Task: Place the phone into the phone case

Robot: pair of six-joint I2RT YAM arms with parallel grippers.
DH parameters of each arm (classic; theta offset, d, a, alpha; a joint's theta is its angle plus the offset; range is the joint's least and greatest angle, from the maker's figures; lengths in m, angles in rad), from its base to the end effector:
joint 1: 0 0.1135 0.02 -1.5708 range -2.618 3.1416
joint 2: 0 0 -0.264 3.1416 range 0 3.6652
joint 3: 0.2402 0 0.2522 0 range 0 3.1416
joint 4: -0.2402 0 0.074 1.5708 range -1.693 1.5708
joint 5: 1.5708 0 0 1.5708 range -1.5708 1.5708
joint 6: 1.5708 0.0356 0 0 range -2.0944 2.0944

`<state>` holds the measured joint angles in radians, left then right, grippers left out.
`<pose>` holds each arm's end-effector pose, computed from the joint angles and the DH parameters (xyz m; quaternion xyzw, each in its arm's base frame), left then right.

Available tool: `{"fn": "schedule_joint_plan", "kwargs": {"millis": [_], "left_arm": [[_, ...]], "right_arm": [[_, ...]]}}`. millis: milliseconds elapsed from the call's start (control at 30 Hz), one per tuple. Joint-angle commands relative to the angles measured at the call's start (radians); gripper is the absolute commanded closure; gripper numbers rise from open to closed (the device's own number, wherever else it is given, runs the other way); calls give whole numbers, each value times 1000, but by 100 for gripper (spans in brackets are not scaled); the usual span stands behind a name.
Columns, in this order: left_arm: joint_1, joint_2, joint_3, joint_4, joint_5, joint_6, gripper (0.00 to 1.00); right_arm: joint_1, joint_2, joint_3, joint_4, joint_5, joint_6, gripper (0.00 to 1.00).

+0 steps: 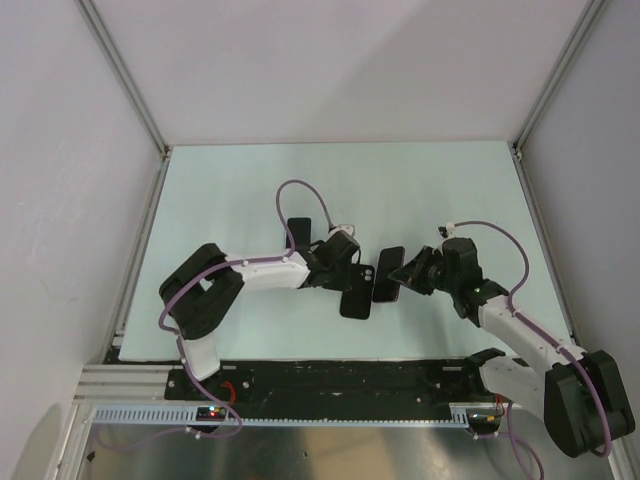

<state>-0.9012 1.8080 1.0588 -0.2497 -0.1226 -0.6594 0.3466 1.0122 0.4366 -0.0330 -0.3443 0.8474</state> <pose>0.2277 -0.2807 0.1553 0.0983 0.9527 -0.1563 0.2414 0.1901 0.0814 0.1929 0.1396 0.8658 0.3819 0.2917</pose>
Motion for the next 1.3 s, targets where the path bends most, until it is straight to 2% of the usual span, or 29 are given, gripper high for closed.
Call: {"fn": "schedule_joint_plan", "kwargs": {"millis": [0, 200, 500, 733, 1100, 1167, 1267], "left_arm": [[-12, -25, -10, -32, -58, -57, 89], [-16, -138, -99, -43, -97, -163, 99], [-36, -271, -248, -51, -146, -362, 100], [-39, -309, -291, -50, -203, -512, 100], [-39, -289, -268, -47, -191, -500, 100], [-39, -297, -266, -43, -192, -481, 95], [-40, -319, -268, -42, -195, -448, 83]], "right_arm": [[17, 13, 63, 68, 10, -16, 100], [61, 58, 82, 88, 17, -16, 100], [192, 144, 93, 163, 59, 26, 100], [263, 203, 98, 225, 75, 49, 100], [308, 246, 103, 256, 102, 62, 100], [313, 252, 103, 258, 107, 65, 100], [322, 258, 103, 260, 113, 67, 100]]}}
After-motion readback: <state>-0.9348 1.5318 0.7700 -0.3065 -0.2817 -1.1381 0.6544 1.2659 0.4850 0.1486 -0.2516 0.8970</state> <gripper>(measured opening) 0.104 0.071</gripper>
